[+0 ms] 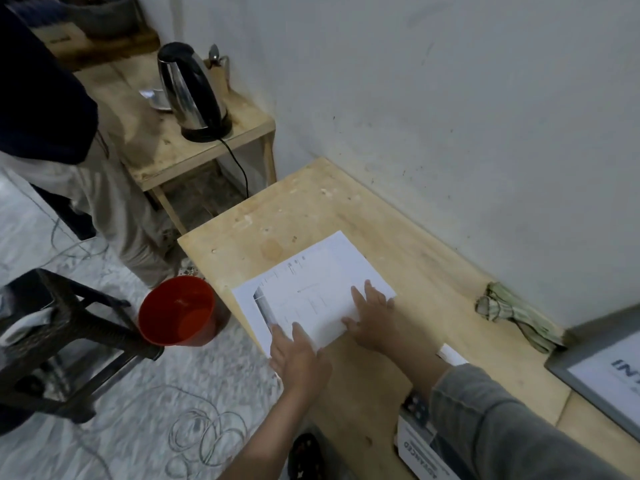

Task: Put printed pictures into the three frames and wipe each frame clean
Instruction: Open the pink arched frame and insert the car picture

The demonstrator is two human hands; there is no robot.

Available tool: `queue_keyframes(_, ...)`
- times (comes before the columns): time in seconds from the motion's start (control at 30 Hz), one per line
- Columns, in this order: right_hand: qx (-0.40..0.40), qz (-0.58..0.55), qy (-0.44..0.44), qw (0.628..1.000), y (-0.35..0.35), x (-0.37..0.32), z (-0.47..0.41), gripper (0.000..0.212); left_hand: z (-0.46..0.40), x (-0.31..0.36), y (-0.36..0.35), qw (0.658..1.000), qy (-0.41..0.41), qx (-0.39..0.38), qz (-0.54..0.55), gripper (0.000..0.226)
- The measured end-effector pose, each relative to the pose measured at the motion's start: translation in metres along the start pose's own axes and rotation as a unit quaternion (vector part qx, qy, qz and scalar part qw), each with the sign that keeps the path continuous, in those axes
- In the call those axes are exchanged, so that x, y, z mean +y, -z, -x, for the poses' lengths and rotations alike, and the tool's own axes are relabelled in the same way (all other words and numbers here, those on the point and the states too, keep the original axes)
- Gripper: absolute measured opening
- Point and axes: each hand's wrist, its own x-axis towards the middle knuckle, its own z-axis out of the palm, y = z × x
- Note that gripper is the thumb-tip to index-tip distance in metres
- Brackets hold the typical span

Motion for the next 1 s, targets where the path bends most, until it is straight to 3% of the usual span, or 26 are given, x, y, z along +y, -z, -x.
queue_keyframes(0.23, 0.012, -0.016, -0.037, 0.999, -0.025, 0.089, 0.085, 0.061, 0.077, 0.023, -0.053, 0.999, -0.019, -0.034, -0.022, 0.042)
queue_keyframes(0.4, 0.009, -0.042, -0.071, 0.997, -0.019, 0.14, 0.161, 0.066, 0.14, 0.038, -0.08, 0.998, -0.004, -0.062, -0.027, 0.036)
queue_keyframes(0.53, 0.02, -0.051, -0.111, 0.992, -0.03, 0.179, 0.203, 0.07, 0.186, 0.048, -0.101, 0.998, 0.01, -0.054, 0.008, 0.044)
queue_keyframes(1.0, 0.054, -0.15, -0.094, 0.983, -0.03, 0.202, 0.211, 0.053, 0.222, 0.07, -0.11, 0.975, 0.107, -0.021, 0.194, 0.048)
